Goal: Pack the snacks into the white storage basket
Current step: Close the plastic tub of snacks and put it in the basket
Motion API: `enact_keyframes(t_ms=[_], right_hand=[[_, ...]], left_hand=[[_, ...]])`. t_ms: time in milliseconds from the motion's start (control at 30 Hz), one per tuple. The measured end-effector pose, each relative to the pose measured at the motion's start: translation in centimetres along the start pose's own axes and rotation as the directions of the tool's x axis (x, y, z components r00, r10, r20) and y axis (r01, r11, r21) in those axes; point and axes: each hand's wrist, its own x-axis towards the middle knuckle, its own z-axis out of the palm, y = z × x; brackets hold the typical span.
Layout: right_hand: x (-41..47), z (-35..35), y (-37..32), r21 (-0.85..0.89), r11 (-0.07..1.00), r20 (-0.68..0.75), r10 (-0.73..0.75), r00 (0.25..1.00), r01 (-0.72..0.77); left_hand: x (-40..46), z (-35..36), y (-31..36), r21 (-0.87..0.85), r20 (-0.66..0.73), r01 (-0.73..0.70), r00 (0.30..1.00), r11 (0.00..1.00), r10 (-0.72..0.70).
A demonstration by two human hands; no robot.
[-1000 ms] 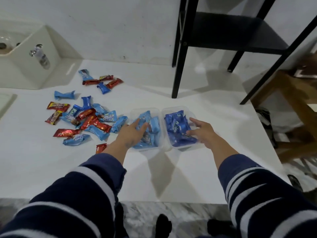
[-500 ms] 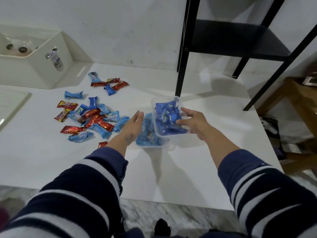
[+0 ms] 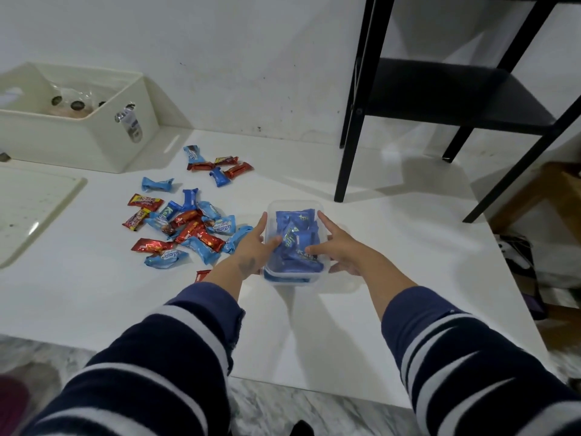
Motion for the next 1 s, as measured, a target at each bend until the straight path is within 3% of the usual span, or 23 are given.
enact_keyframes(t_ms=[167,433,1000], right_hand=[[0.9,1.1,-0.3,0.065,0.998,-0.004,0.014,1.000,-0.013],[0.7,4.9,-6.5,-0.032,0.997,0.041,-0.068,0.997,0.070],[6.2,30.8,-22.2,-0.098,0.964,0.166,-0.230,0.959,0.249]], left_hand=[[-0.1,-0.6,0.1,0.018,-0.024,-0.039,0.999,0.999,0.040],[-0.2,-7.6,1.2,-0.028,-0.116,-0.070,0.991,0.997,0.067],[-0.8,-37.5,-4.3,-0.056,-0.301,-0.137,0.947,0.989,0.114]])
